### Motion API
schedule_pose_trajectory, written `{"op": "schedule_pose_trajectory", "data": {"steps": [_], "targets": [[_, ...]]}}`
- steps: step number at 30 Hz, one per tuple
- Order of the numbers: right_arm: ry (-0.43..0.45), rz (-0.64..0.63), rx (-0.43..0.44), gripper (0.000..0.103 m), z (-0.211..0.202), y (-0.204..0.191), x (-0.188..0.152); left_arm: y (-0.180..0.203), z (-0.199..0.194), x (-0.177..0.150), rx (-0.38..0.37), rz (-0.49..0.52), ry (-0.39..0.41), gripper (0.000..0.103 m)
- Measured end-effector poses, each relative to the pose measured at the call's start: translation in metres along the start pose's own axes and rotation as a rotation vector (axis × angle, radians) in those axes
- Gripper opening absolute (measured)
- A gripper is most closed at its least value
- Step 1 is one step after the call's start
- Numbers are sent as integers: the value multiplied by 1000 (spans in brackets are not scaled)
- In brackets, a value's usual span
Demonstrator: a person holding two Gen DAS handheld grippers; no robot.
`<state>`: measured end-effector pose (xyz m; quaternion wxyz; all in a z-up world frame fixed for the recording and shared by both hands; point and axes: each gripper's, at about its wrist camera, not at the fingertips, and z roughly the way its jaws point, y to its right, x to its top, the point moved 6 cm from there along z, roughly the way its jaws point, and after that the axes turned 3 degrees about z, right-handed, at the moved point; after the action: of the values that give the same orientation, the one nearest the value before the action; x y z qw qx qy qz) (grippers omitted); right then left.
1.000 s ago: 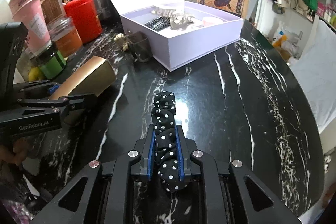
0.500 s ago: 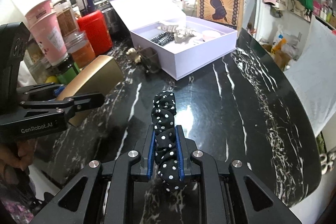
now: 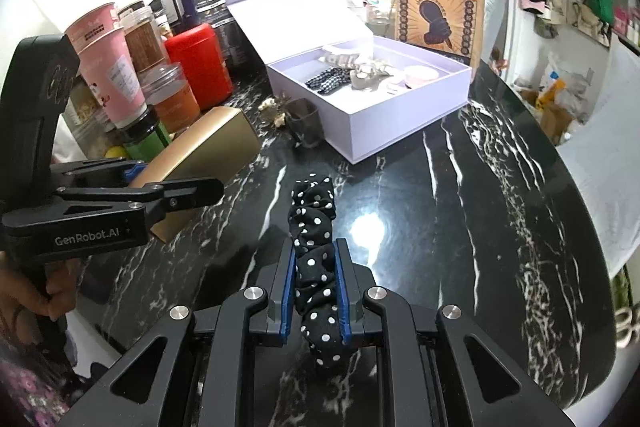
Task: Organize rigid objects
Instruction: 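Lift and carry the gold case with the left tool while the right tool carries the scrunchie to the box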
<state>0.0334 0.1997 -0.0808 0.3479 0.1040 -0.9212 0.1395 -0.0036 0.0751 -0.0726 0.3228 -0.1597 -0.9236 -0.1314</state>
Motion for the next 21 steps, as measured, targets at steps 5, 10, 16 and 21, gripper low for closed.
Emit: {"op": "schedule_pose_trajectory", "data": {"steps": [5,10,16,21], "targets": [[-7,19,13,17,9,6,10,-1,7,16,-13,11,1,44],[-9,24,11,17,16,11,25,-2,13,35,-13,27,14,44],[6,29,20,17,20,21,48,-4,20,61,-17,27,42,44],[29,33,16,17,24,32,71,-6,27,82,0,35,62,44]]}}
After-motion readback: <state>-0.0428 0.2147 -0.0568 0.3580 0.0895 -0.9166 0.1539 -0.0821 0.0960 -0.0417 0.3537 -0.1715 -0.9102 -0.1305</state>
